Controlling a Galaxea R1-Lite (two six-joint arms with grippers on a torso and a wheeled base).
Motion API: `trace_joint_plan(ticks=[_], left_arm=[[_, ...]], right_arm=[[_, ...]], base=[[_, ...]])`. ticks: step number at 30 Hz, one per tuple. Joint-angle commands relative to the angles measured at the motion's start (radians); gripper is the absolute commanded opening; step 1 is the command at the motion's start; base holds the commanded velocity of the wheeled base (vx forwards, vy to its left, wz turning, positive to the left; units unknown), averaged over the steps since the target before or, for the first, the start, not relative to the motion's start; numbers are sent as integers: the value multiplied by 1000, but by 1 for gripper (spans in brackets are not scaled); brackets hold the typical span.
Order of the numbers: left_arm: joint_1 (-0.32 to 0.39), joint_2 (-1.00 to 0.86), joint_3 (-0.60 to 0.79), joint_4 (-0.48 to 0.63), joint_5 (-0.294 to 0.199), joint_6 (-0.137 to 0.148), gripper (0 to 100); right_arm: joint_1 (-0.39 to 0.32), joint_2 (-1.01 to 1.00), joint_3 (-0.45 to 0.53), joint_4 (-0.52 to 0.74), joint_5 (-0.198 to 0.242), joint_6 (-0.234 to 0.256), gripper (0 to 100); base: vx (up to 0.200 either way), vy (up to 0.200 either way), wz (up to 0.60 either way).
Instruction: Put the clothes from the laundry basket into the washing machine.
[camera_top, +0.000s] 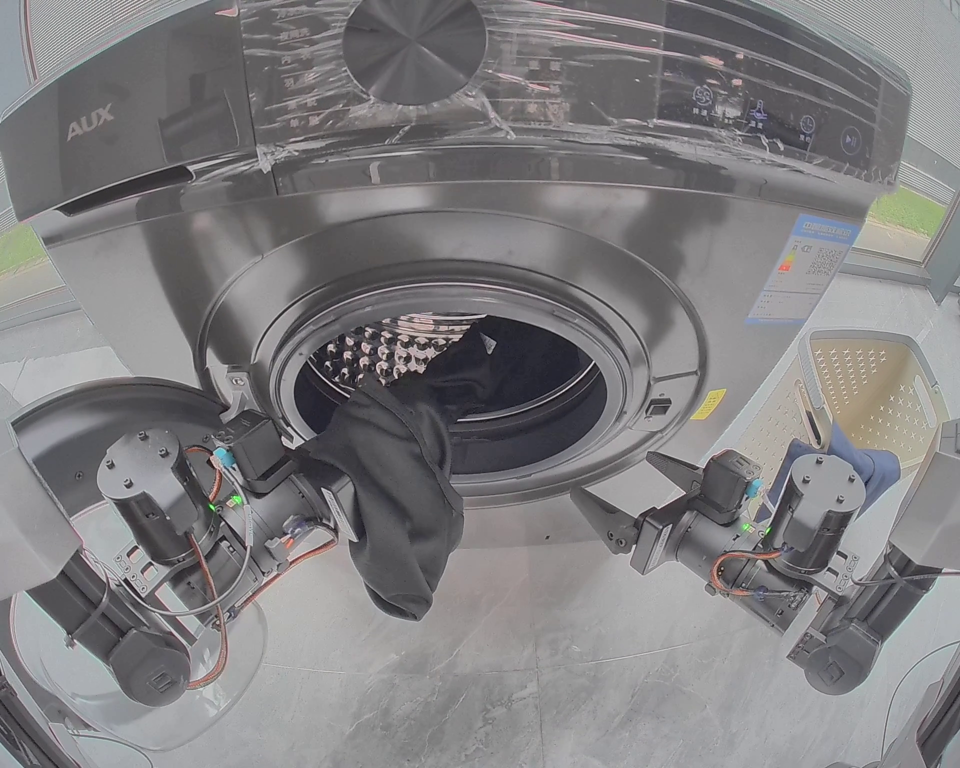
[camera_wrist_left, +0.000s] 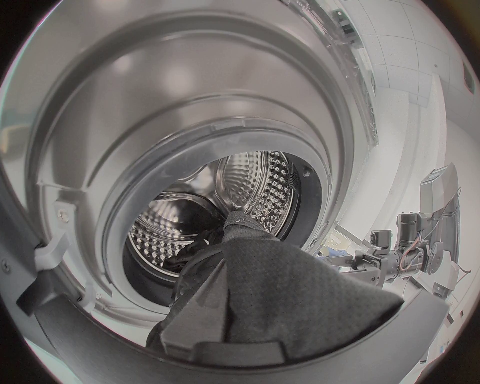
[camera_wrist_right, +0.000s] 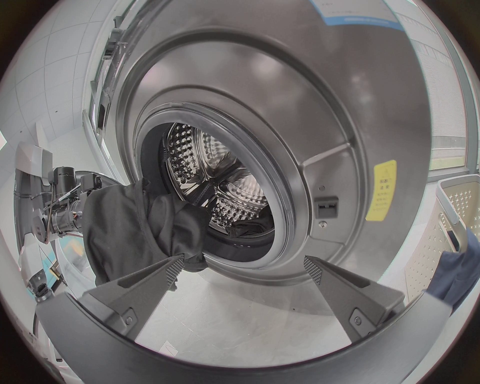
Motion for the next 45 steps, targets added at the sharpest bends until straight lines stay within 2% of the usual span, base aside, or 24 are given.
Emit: trace_joint_plan(ticks=[1,17,22,25,32,36,42,45], left_arm=[[-2,7,-1,-1,0,-1,0],[-6,19,3,-1,1,-1,0],[-43,15,-22,-1,4,-2,0],[-57,59,-66,1,6,-8,0],[-51,160,-211,3,9,27,0],[-46,255,-344,1,35,28,0],[-46,338,-432,3,75,30,0],[-45,367,-459,3,75,27,0]], right_arm=[[4,1,2,-1,0,1,100],[17,-4,17,-1,0,0,100],[55,-10,17,-1,-2,1,100],[78,-12,22,-1,-13,12,100],[109,-7,40,-1,-14,15,100],[121,-2,85,-1,-14,13,100],[144,14,89,-1,-16,13,100],[152,22,92,-1,-16,13,100]], base=[[0,0,0],[0,0,0],[0,0,0],[0,0,0],[0,0,0],[0,0,0],[0,0,0],[0,0,0]])
